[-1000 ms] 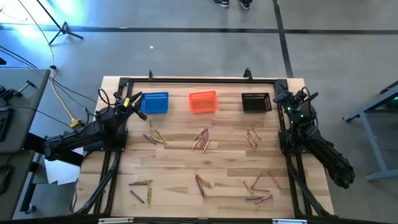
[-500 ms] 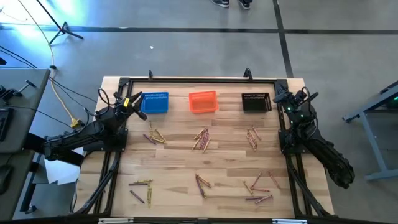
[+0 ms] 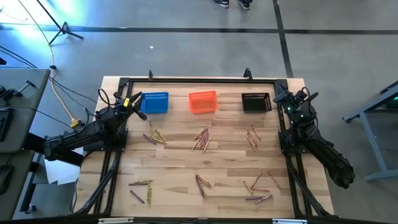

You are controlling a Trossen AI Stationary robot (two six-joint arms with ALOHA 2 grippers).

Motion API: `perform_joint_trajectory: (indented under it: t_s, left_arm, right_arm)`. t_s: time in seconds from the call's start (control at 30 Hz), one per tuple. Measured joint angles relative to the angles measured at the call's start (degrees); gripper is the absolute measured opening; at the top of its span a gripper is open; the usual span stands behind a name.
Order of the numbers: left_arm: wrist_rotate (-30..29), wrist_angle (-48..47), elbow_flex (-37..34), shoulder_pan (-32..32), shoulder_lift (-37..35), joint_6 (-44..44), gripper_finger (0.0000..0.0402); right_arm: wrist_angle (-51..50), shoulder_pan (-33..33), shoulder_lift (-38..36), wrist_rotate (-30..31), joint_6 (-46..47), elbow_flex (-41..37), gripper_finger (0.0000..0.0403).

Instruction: Sort crayons

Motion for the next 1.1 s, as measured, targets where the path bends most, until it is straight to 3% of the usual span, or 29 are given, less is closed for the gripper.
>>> perform_joint_trajectory:
  t_s: [1.1]
  left_arm:
    - [0.0,0.0,0.01,0.01,0.01,-0.02,0.006]
  right_arm:
    - [0.0,0.0,0.01,1.01,0.0,0.01,0.0115]
